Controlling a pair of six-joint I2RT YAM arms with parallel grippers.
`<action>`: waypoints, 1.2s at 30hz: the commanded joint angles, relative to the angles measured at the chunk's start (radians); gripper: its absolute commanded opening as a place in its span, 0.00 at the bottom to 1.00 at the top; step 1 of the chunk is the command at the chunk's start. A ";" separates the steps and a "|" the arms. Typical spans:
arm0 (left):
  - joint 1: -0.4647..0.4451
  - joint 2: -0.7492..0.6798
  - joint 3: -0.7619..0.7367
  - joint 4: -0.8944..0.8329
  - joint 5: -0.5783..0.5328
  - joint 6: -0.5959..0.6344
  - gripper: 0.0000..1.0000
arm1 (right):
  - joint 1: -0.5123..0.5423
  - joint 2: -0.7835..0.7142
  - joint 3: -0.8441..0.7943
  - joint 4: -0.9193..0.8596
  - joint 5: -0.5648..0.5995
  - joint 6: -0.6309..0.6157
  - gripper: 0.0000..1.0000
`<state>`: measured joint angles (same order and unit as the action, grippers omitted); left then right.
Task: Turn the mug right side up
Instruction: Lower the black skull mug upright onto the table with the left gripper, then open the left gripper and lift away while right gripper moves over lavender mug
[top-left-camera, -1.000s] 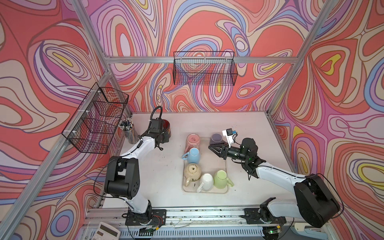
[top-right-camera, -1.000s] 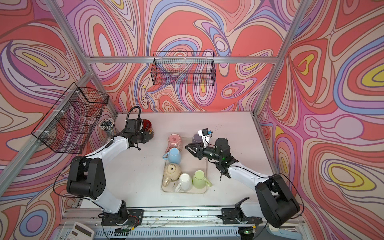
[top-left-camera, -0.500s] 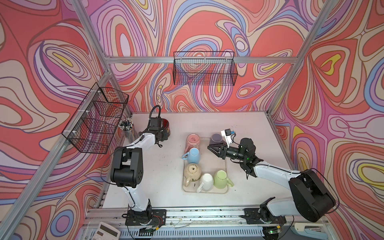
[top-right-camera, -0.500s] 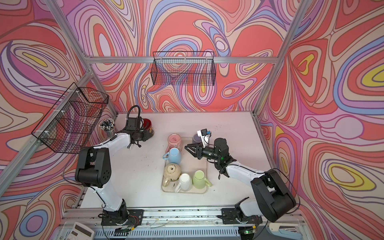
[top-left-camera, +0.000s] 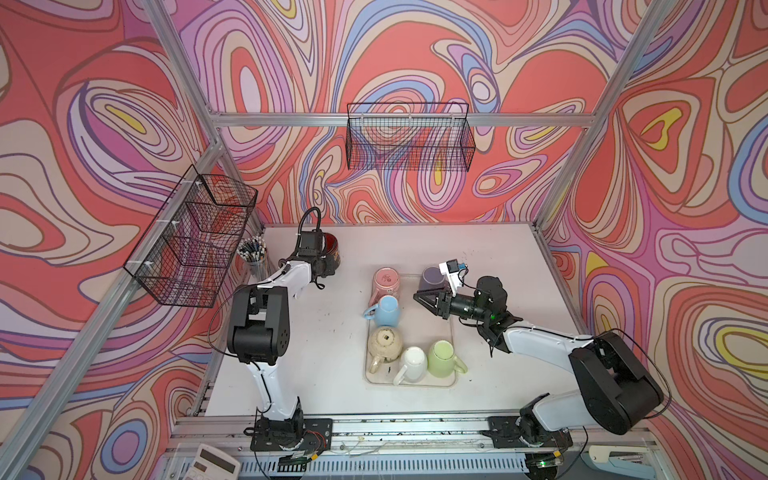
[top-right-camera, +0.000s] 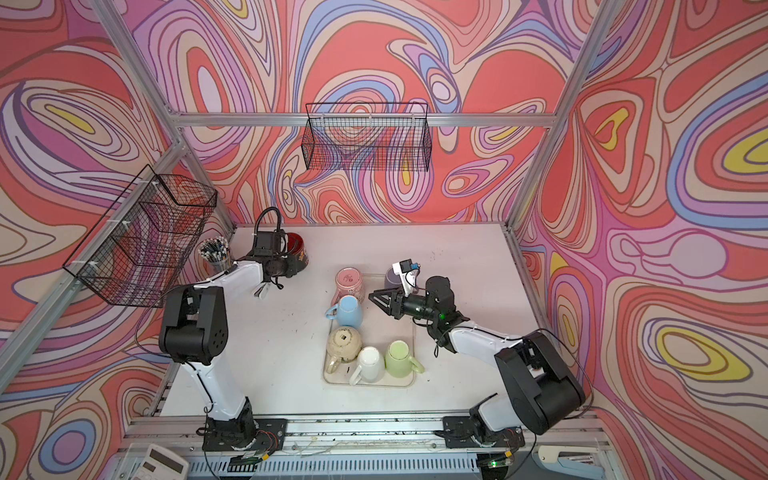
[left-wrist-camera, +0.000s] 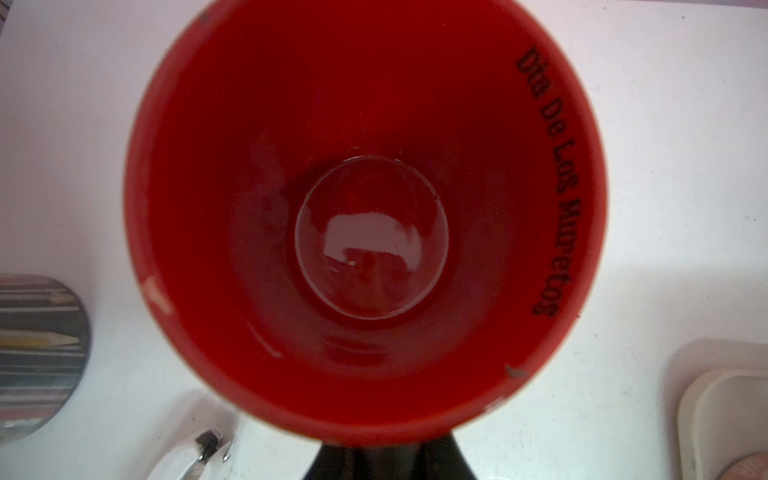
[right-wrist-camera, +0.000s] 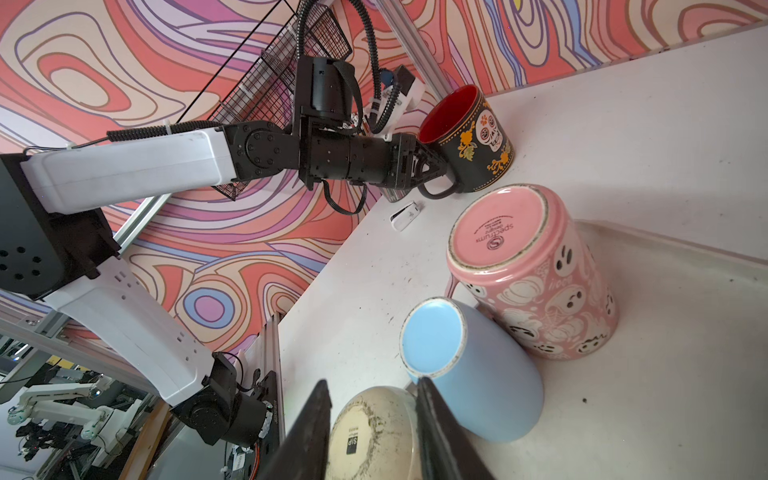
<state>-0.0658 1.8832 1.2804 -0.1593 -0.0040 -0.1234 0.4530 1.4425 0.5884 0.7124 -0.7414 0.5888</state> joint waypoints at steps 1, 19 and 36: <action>0.009 0.000 0.071 0.116 -0.014 0.018 0.00 | 0.002 0.016 0.004 0.026 -0.012 -0.005 0.35; 0.009 -0.095 0.026 0.058 0.012 0.028 0.53 | 0.003 -0.031 0.004 0.010 -0.033 -0.011 0.35; -0.072 -0.478 -0.126 -0.169 0.145 -0.108 0.66 | 0.004 -0.249 0.115 -0.469 0.120 -0.118 0.37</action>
<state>-0.1062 1.4410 1.1854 -0.2287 0.1135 -0.2073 0.4530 1.2274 0.6777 0.3698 -0.6685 0.4950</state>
